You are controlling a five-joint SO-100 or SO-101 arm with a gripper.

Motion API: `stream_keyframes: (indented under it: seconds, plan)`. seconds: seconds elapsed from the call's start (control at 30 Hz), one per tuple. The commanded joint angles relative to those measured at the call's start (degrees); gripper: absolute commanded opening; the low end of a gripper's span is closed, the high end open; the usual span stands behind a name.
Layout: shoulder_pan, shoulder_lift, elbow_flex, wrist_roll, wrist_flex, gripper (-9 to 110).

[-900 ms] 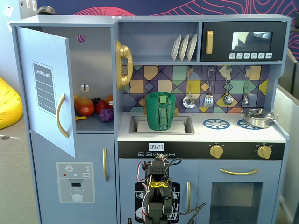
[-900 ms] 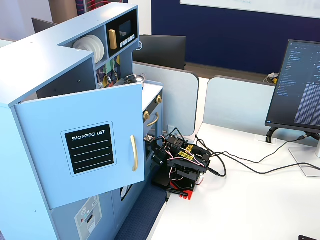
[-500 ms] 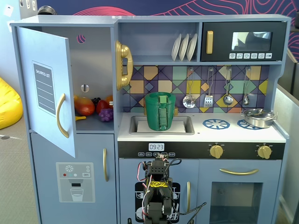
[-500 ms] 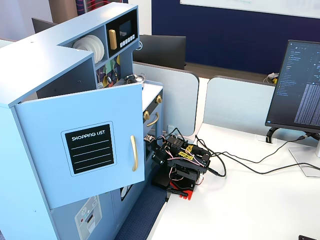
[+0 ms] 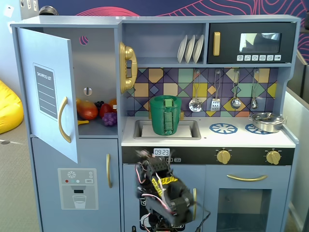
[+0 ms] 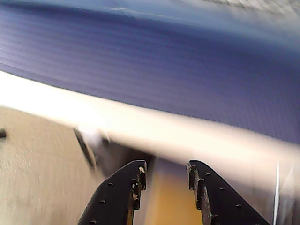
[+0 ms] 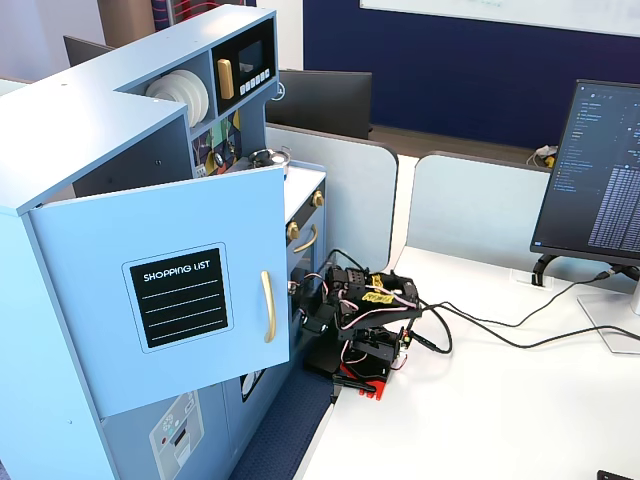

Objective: Close the left cabinet door

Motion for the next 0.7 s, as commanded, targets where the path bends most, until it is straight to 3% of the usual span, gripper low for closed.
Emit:
stream_keyframes:
  seconds: [0.0,0.37,0.53,0.67]
  plan:
    - [-21.1,-2.1,-9.0,-3.5,-14.4,0]
    - [-54.1,-1.9,-3.1,-26.2,-45.4,0]
    - [-62.7,-9.3,-2.5,-32.2,-61.7,0]
    - [-65.0,-18.5,-9.0,-33.8,-67.5,0]
